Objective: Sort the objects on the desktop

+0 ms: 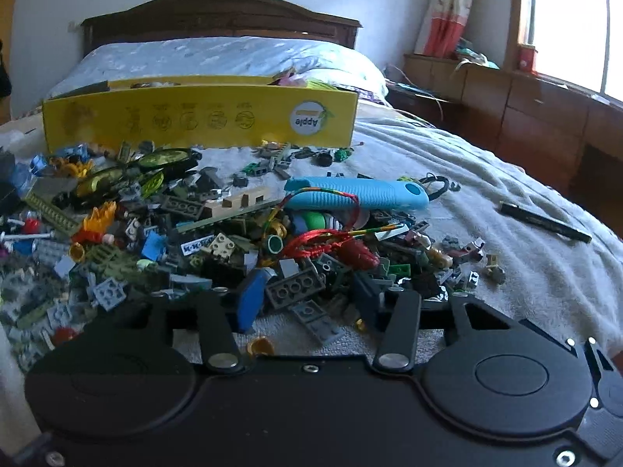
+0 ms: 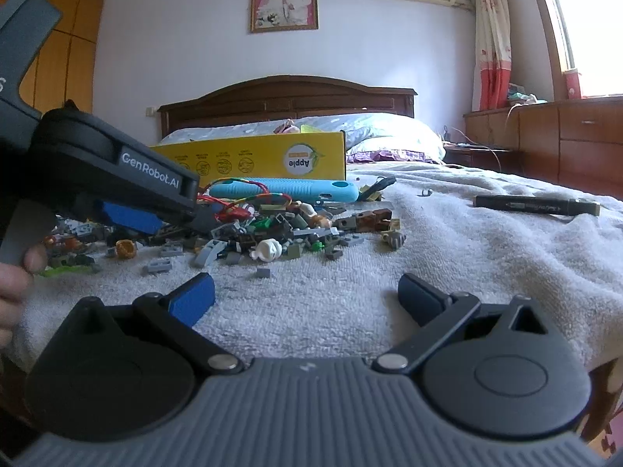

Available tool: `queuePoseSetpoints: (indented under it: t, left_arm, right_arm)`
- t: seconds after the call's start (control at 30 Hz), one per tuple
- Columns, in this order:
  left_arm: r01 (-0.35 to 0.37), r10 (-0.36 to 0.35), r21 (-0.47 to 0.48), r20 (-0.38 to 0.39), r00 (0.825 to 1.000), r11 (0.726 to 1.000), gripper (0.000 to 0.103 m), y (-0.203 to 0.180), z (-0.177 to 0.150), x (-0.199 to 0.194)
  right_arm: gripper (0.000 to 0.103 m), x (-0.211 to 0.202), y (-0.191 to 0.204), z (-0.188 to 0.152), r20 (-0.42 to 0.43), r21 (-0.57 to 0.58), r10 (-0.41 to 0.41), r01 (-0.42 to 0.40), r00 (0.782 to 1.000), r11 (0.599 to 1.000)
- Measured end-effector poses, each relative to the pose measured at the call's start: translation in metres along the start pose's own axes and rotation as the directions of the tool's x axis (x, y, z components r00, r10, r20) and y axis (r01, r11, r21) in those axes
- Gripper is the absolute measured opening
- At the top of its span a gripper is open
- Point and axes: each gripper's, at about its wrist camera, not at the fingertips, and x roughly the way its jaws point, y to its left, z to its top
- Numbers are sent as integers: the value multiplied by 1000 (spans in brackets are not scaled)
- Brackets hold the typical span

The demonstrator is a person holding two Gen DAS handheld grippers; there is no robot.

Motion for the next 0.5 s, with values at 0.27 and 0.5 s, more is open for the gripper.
queuePoseSetpoints:
  t: [0.27,0.5]
  left_arm:
    - [-13,14,-8,9,1000,1000,46,-2,-3,7]
    - [-2,2,33,13,1000,999,38,-4,-7,4]
  right_arm:
    - [102,-1,-1,-3,16,-1,5,-5,1000,1000]
    - [102,-1,1,-4,22,-7,1,-1,1000,1000]
